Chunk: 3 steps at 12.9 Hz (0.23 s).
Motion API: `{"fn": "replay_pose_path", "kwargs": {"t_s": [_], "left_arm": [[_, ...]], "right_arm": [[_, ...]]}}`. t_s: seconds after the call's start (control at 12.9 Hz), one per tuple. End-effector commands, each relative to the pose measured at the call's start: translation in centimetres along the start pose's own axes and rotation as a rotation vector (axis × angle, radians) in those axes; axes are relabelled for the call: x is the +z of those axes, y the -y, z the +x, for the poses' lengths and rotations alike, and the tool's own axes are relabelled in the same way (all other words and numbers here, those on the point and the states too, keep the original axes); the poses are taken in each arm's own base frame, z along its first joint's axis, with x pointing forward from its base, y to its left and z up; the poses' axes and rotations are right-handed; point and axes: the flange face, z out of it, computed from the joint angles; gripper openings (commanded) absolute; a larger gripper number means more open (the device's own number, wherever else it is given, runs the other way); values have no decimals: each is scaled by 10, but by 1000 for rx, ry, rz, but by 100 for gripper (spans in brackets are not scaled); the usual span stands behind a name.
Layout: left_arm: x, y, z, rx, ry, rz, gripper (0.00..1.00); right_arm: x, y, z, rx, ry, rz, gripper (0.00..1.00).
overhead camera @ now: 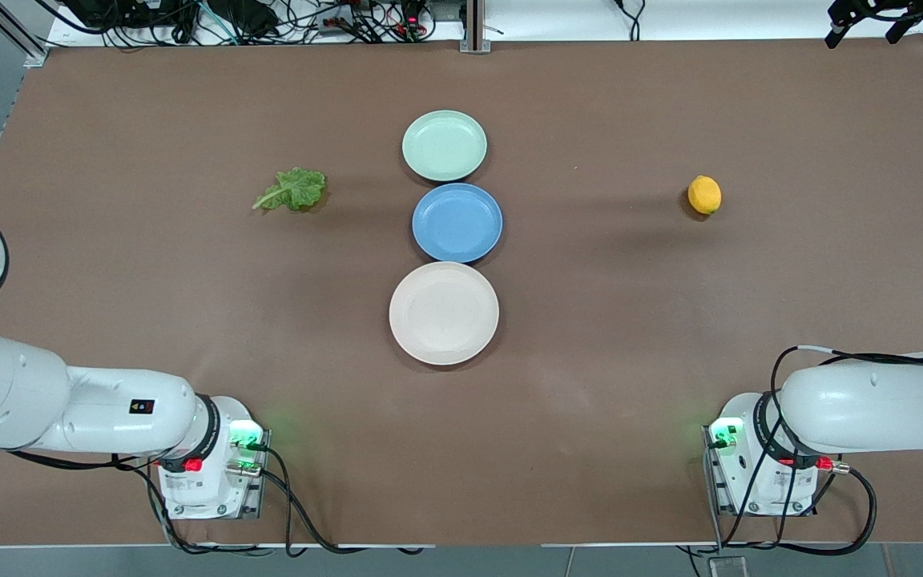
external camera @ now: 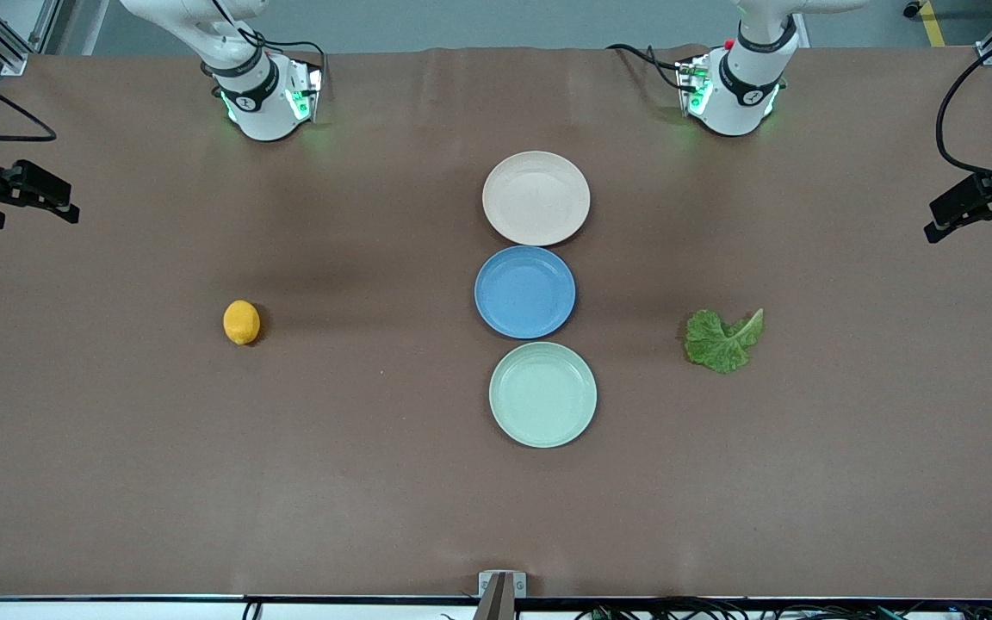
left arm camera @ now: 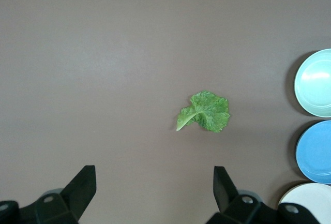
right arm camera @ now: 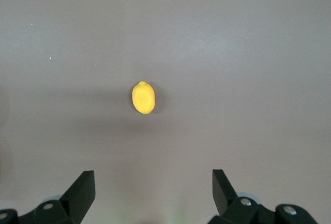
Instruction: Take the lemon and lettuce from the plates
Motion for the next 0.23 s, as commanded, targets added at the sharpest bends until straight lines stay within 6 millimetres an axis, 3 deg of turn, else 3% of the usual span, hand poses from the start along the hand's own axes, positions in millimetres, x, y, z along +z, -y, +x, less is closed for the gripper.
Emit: {"fn": "replay_pose_path", "kwargs": {"t_s": [0.0, 0.15], "left_arm": [[-5, 1, 2, -9, -5, -16, 100], [-4, 3, 2, -13, -3, -17, 100]], "right_arm": [[-2, 3, -10, -4, -18, 11, 100], [-3, 2, -9, -2, -23, 12, 100]]}}
